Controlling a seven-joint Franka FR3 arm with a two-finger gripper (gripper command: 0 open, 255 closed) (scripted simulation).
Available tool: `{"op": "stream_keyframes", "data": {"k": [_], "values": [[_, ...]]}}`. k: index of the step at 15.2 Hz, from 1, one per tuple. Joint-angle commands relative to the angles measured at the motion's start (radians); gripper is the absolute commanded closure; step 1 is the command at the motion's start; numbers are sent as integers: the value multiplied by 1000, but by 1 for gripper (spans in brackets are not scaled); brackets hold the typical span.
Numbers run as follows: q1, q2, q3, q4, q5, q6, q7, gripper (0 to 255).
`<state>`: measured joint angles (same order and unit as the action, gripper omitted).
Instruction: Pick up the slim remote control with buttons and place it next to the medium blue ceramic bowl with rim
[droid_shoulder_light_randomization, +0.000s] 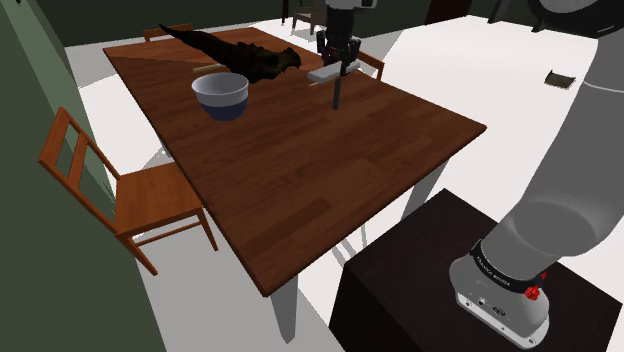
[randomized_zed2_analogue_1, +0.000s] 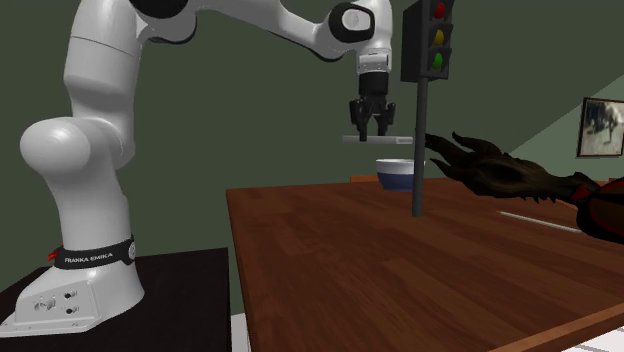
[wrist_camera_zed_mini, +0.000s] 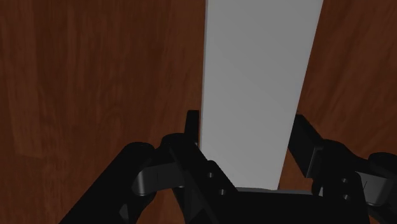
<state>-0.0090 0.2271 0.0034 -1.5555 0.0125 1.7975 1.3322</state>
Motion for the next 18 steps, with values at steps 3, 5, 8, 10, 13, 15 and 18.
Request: {"op": "stream_keyframes", "data": {"k": [3, 5, 8, 10, 13, 15, 18], "values": [[52, 63, 29, 92, -10, -28, 83, 255], [79, 104, 42, 153, -16, -46, 123, 255], [120, 178, 59, 261, -27, -81, 180, 255], [150, 235, 68, 349, -35, -112, 216, 255], [197, 342, 78, 517, -48, -173, 268, 255], [232, 437, 82, 674, -57, -235, 299, 255], [251, 486, 83, 730, -61, -241, 315, 255]]}}
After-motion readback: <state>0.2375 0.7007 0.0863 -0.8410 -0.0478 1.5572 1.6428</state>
